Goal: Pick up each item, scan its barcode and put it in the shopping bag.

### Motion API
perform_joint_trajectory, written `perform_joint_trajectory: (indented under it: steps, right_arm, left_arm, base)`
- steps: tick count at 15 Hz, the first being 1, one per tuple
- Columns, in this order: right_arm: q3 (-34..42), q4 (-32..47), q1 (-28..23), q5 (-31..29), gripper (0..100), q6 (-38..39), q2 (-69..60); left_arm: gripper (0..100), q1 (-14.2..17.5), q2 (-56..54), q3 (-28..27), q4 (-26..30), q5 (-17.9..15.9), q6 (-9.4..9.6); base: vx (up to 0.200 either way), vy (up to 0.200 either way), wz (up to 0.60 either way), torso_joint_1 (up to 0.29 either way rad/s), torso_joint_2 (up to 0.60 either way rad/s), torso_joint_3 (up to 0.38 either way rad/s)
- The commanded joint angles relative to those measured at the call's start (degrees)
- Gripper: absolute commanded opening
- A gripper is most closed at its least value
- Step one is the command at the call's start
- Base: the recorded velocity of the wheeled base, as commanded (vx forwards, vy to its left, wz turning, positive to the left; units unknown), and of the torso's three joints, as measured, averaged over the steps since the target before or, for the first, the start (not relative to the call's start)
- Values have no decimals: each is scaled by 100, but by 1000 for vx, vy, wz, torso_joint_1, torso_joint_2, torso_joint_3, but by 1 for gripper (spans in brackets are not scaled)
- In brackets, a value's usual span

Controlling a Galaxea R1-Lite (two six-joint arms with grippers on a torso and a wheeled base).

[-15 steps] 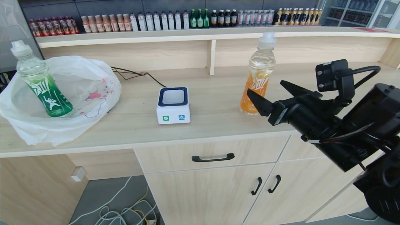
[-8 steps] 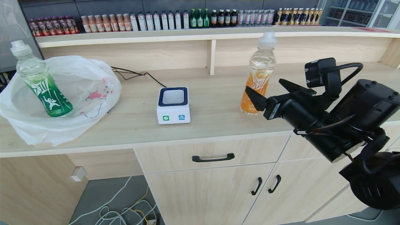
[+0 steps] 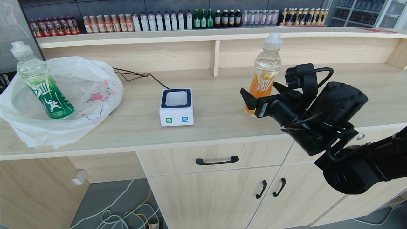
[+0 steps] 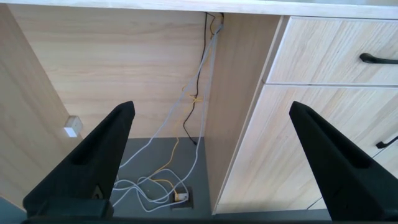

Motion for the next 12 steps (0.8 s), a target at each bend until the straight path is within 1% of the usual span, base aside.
perform_joint_trajectory:
  steps: [1,2,5,10,12]
  right_arm:
    - [-136,-3,-106,-15,100,-2,184]
    - [-206,-3,-106,-24,100,-2,219]
    - [-373,-3,-132,-323,100,200,324]
    - [-830,5,-326,-314,100,200,579]
    - [-1032,137,-370,-305,100,200,588]
  left_arm:
    - [100,2,-2,0,0,2,2]
    - [100,2,-2,0,0,2,2]
    - [100,2,-2,0,0,2,2]
    - [100,2,-2,0,0,2,2]
    - [100,2,-2,0,0,2,2]
  base:
    - [0,0,0,0,0,0]
    - [0,0,0,0,0,0]
    - [0,0,0,0,0,0]
    - [0,0,0,0,0,0]
    - [0,0,0,0,0,0]
